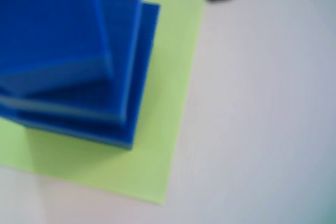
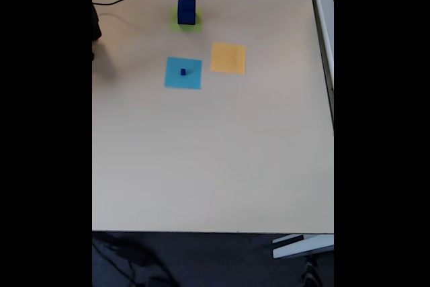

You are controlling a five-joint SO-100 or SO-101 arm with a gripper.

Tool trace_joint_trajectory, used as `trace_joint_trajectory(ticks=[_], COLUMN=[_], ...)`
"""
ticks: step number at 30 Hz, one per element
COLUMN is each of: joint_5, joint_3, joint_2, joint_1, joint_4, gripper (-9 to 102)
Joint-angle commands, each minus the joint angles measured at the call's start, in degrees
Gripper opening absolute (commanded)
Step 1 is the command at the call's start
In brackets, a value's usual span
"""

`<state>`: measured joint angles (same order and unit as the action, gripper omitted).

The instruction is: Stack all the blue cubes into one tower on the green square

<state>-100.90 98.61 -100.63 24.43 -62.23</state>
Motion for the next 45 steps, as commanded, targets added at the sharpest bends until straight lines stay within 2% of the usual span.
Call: trace_joint_trajectory(ticks=[1, 45], joint_5=[1.3, 5.5], joint_3=[-0.4, -7.4], joint_2=[-3.4, 1.5], joint_1=[-0.8, -3.7], joint_4=[-0.4, -4.7], gripper=[24, 18])
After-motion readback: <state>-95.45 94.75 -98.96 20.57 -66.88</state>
